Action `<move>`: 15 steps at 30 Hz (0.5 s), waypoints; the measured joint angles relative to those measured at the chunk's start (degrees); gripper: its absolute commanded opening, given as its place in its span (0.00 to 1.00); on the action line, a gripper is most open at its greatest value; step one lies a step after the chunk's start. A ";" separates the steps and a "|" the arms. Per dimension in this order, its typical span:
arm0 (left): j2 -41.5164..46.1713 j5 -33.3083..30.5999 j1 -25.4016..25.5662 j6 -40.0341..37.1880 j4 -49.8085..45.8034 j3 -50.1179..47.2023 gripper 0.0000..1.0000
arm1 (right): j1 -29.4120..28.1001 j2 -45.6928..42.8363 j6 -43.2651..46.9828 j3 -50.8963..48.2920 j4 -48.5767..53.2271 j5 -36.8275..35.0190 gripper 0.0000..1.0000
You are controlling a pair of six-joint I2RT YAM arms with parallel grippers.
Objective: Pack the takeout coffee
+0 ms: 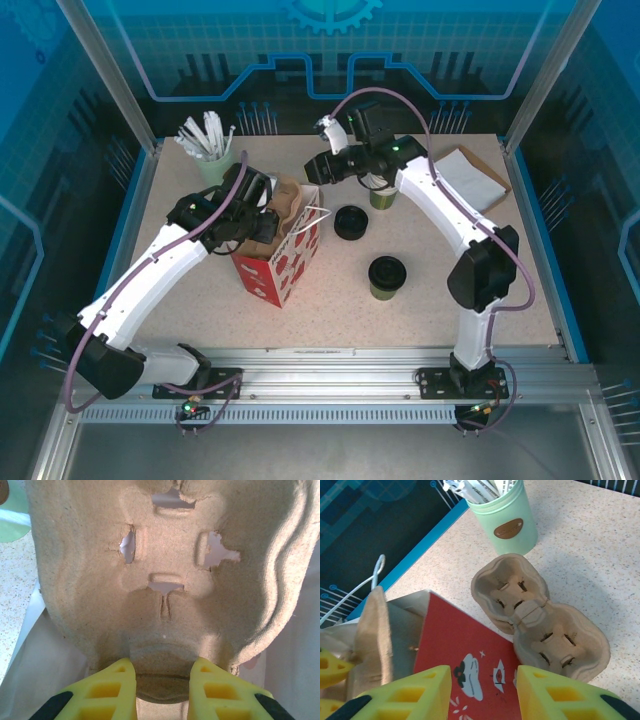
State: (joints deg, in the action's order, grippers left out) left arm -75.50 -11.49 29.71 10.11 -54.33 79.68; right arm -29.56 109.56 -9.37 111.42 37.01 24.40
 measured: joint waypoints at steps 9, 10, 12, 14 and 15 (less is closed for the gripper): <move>0.00 0.00 0.00 0.00 0.00 0.00 0.23 | -0.09 -1.22 2.86 -1.92 1.66 2.67 0.49; 0.00 0.00 0.00 0.00 0.00 0.00 0.23 | -0.15 -1.22 3.06 -2.01 2.12 2.64 0.48; 0.00 0.00 0.00 0.00 0.00 0.00 0.23 | -0.17 -1.22 3.48 -2.47 2.45 2.64 0.47; 0.00 0.00 0.00 0.00 0.00 0.00 0.23 | -0.20 -1.22 3.67 -2.84 2.67 2.60 0.46; 0.00 0.00 0.00 0.00 0.00 0.00 0.22 | -0.24 -1.22 3.76 -3.02 2.80 2.54 0.46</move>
State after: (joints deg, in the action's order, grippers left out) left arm -75.50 -11.49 29.71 10.11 -54.33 79.68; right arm -29.80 108.33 -5.61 108.40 39.81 26.94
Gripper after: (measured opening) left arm 0.228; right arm 0.462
